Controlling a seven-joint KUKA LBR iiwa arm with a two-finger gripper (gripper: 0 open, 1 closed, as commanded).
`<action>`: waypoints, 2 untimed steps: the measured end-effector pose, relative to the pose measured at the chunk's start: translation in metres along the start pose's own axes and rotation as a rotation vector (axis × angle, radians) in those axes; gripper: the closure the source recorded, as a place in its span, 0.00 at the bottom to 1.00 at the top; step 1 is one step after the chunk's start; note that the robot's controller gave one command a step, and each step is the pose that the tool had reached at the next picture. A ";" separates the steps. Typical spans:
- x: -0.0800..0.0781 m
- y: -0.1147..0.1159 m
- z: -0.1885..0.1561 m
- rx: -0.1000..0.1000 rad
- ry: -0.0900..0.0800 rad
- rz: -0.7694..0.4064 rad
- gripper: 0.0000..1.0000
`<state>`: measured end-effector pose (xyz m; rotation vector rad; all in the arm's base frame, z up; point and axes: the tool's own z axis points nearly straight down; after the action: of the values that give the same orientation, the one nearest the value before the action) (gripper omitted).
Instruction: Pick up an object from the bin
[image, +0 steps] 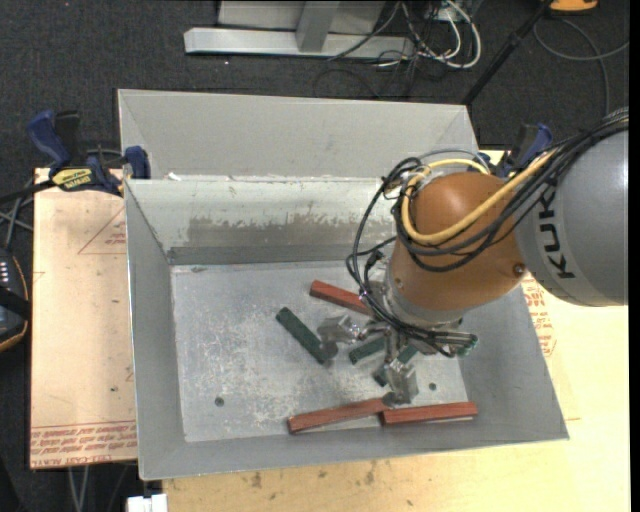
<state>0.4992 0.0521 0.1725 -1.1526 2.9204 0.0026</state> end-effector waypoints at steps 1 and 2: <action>0.002 0.001 0.011 -0.001 0.001 0.001 0.00; -0.011 0.003 0.064 0.004 -0.005 0.073 0.00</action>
Offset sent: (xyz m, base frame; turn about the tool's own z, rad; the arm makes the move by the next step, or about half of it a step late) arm 0.0084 0.0172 -0.0979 0.1117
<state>0.5055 0.0623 0.1080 -1.0430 2.9553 -0.0008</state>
